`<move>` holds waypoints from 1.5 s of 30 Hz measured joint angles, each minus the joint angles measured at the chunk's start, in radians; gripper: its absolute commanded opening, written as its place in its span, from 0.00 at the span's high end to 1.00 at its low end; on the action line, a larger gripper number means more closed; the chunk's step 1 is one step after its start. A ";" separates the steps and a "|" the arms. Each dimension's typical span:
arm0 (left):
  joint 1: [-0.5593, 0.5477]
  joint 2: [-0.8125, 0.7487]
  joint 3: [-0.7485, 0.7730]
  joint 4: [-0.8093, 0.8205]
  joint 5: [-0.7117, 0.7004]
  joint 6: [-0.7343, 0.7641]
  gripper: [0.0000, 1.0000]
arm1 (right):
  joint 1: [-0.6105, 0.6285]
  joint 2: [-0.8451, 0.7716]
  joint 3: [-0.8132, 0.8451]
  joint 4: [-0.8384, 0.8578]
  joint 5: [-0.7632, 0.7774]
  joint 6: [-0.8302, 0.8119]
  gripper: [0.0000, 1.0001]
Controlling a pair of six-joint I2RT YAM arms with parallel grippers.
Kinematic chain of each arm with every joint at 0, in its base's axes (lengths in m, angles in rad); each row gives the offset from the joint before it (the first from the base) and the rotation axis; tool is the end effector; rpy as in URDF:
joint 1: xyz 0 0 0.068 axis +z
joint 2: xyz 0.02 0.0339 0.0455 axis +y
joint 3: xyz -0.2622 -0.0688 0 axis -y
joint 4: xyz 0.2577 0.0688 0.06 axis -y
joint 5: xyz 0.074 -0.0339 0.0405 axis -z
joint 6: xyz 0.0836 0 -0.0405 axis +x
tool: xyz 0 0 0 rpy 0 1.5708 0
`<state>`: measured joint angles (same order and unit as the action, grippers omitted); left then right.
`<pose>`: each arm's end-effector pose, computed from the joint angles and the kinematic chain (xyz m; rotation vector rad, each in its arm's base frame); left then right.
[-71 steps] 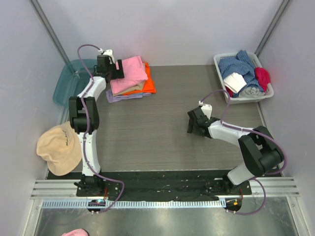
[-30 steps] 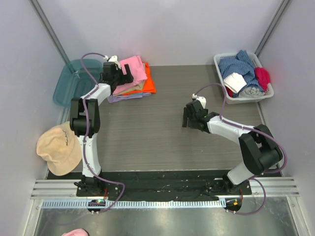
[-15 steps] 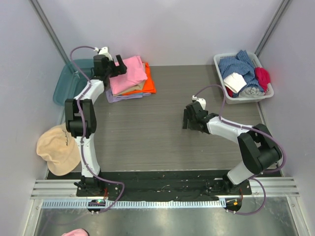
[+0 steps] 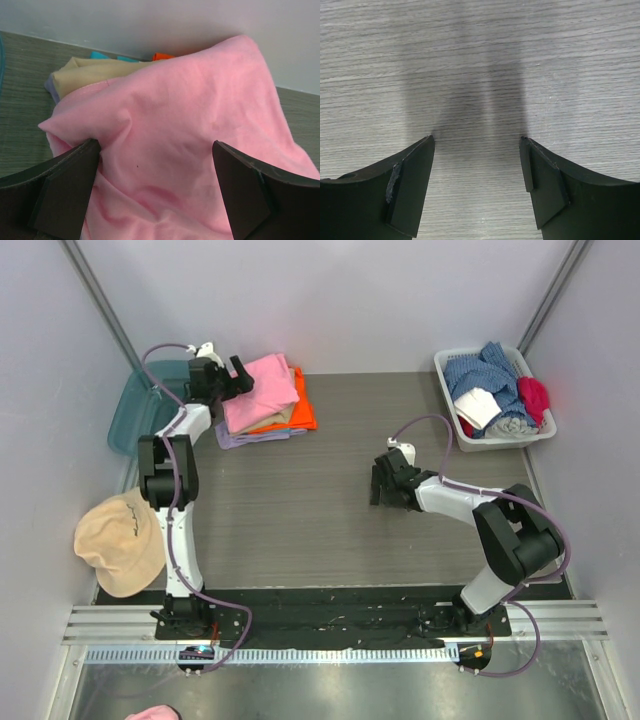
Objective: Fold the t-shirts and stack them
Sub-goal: Neatly place the folded tshirt to the corner
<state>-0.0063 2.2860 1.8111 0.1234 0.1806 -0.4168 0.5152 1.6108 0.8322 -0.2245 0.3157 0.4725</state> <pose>0.5951 -0.0188 0.1932 -0.2752 1.9236 -0.4561 0.3074 0.1442 0.1078 0.0626 2.4998 -0.0047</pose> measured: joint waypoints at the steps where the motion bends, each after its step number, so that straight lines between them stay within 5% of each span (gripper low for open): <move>1: 0.000 0.009 0.000 0.000 0.000 0.000 0.00 | 0.000 0.000 0.000 0.002 0.000 0.000 0.24; 18: 0.027 -0.073 -0.005 -0.039 0.006 0.006 0.00 | 0.000 0.004 0.000 0.021 0.003 0.000 0.23; 26: 0.010 -0.531 -0.233 -0.064 -0.027 0.005 0.00 | 0.000 -0.106 -0.001 0.003 -0.011 -0.004 0.20; 27: 0.004 -0.608 -0.285 -0.063 -0.039 0.004 0.00 | 0.000 -0.135 -0.003 0.001 -0.012 -0.003 0.03; 28: -0.005 -0.678 -0.331 -0.065 -0.050 0.003 0.00 | 0.000 -0.167 -0.007 -0.002 -0.013 -0.003 0.00; 36: -0.137 -1.081 -0.747 -0.169 -0.140 -0.036 0.00 | 0.008 -0.402 -0.036 -0.060 -0.028 -0.005 0.00; 45: -0.227 -1.470 -1.046 -0.372 -0.248 -0.082 0.00 | 0.020 -0.613 -0.103 -0.162 -0.030 0.012 0.00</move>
<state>-0.2333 0.8158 0.7647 -0.2481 -0.0677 -0.4988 0.5354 0.9981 0.7296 -0.3862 0.2859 0.4847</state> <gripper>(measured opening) 0.996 0.996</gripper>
